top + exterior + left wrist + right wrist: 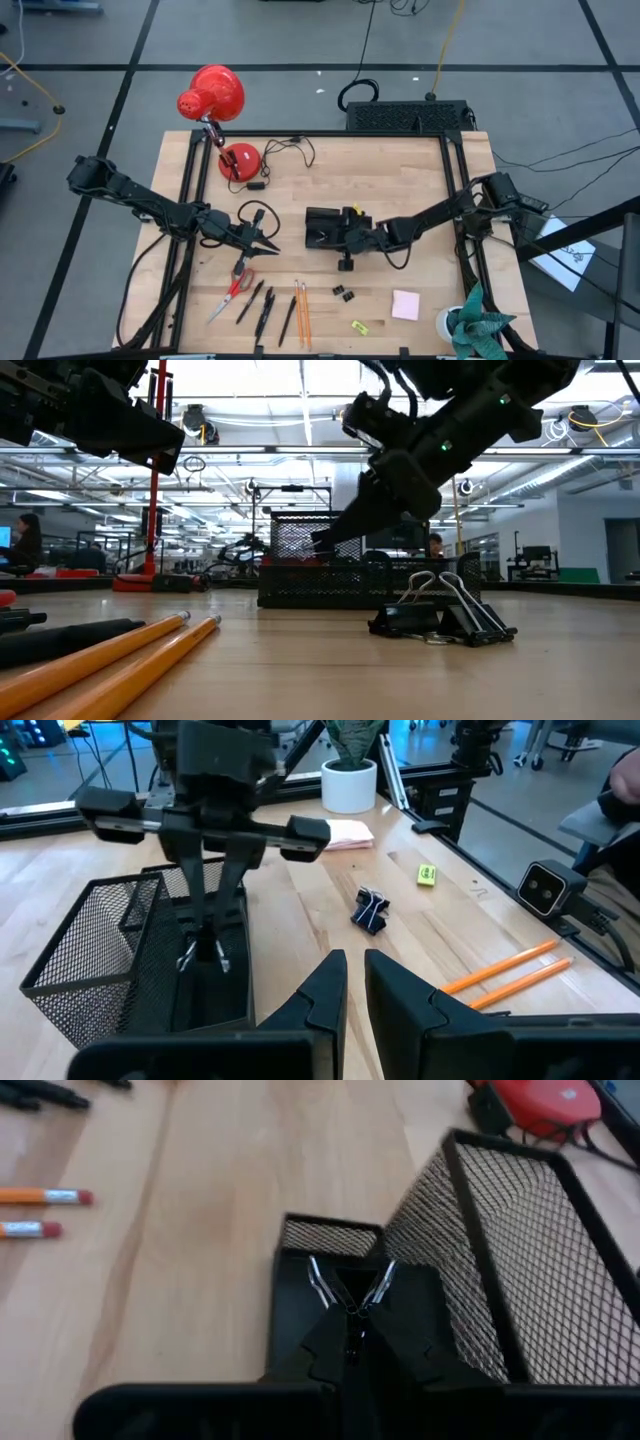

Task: Pick and place office supplies into organizer
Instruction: Put the black binder clip into the black desk organizer

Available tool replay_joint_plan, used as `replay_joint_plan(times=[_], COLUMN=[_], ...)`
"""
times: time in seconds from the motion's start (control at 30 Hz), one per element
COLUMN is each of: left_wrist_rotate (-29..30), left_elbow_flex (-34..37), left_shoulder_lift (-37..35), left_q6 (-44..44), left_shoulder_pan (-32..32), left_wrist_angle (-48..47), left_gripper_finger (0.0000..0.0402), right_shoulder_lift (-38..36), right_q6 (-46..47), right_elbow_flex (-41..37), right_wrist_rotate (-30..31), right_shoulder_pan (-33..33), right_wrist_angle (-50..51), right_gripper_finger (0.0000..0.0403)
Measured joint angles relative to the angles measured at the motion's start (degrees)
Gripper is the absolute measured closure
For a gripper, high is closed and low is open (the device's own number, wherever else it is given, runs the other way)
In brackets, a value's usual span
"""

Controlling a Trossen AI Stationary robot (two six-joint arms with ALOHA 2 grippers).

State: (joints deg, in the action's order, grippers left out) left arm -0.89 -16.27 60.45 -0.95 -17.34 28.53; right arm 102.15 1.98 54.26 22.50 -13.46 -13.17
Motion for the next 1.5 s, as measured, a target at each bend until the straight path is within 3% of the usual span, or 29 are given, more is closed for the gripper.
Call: replay_joint_plan(times=[0.37,1.1,1.5], left_wrist_rotate=[0.0,0.0,0.0], left_elbow_flex=[0.0,0.0,0.0], left_shoulder_lift=[0.0,0.0,0.0], left_q6=[0.0,-0.1,-0.2], left_shoulder_pan=[0.0,0.0,0.0], left_wrist_angle=[0.0,0.0,0.0], left_gripper_finger=[0.0355,0.0355,0.0355], right_shoulder_lift=[0.0,0.0,0.0], right_q6=[4.3,4.4,4.9], right_elbow_flex=[0.0,0.0,0.0], right_wrist_rotate=[-0.1,-0.1,-0.3], right_shoulder_pan=[0.7,2.6,2.1], right_wrist_angle=[2.4,2.3,2.1], right_gripper_finger=[0.0383,0.0381,0.0319])
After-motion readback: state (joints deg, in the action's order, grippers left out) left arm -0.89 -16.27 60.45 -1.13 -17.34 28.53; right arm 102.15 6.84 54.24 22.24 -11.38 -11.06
